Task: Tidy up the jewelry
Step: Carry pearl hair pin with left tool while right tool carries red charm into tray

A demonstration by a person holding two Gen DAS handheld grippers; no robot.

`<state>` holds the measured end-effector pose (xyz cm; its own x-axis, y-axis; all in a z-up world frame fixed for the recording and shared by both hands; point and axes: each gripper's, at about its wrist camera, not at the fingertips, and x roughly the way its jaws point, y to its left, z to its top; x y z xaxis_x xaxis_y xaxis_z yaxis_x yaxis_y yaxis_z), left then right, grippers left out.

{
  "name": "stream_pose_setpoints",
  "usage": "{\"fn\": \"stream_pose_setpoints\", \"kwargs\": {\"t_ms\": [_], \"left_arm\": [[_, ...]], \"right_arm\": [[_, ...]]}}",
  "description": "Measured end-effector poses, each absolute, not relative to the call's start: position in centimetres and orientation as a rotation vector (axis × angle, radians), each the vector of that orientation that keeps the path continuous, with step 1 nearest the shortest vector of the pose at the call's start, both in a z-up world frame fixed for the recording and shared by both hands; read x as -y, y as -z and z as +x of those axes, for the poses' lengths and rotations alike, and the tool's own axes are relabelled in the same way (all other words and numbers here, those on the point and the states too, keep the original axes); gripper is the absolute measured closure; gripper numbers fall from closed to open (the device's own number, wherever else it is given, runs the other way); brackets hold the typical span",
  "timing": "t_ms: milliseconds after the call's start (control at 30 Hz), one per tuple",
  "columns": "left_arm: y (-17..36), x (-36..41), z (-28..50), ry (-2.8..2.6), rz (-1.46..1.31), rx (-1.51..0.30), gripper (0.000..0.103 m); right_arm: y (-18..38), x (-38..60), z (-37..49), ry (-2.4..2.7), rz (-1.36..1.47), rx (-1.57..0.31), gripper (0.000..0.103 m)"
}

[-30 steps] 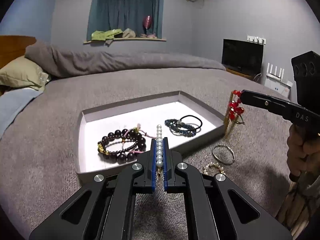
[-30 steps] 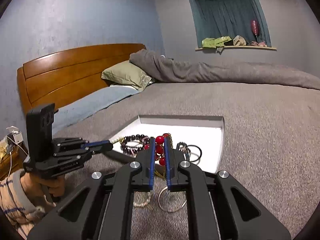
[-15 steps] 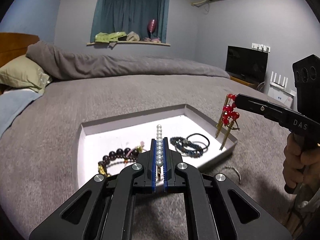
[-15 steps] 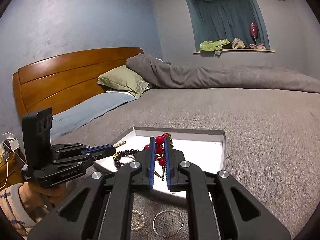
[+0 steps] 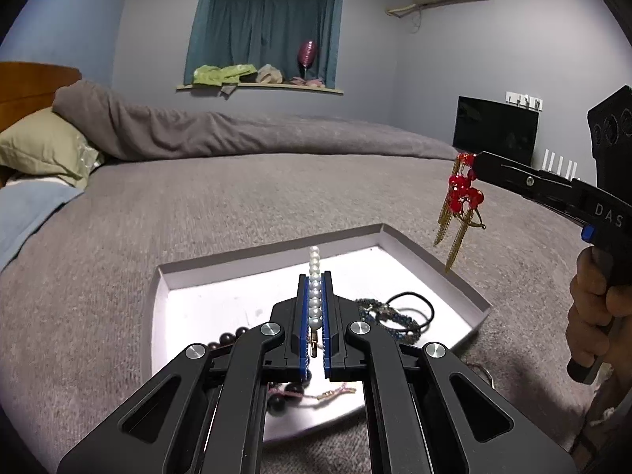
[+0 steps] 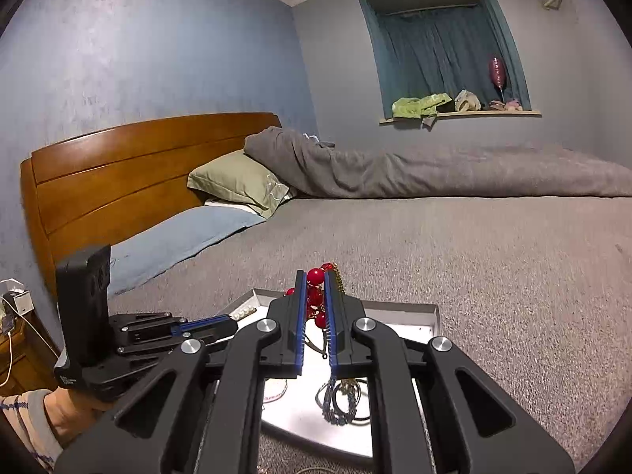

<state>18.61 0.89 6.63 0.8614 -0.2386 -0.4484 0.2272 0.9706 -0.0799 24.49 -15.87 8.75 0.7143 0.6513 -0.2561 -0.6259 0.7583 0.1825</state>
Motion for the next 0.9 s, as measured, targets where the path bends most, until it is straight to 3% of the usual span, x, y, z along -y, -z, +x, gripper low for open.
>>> {"fn": "stream_pose_setpoints", "kwargs": {"t_ms": [900], "left_arm": [[-3.3,-0.7,23.3,0.202,0.002,-0.634,0.097]], "right_arm": [[-3.8,11.6,31.3,-0.661,-0.017,-0.524,0.095]]}}
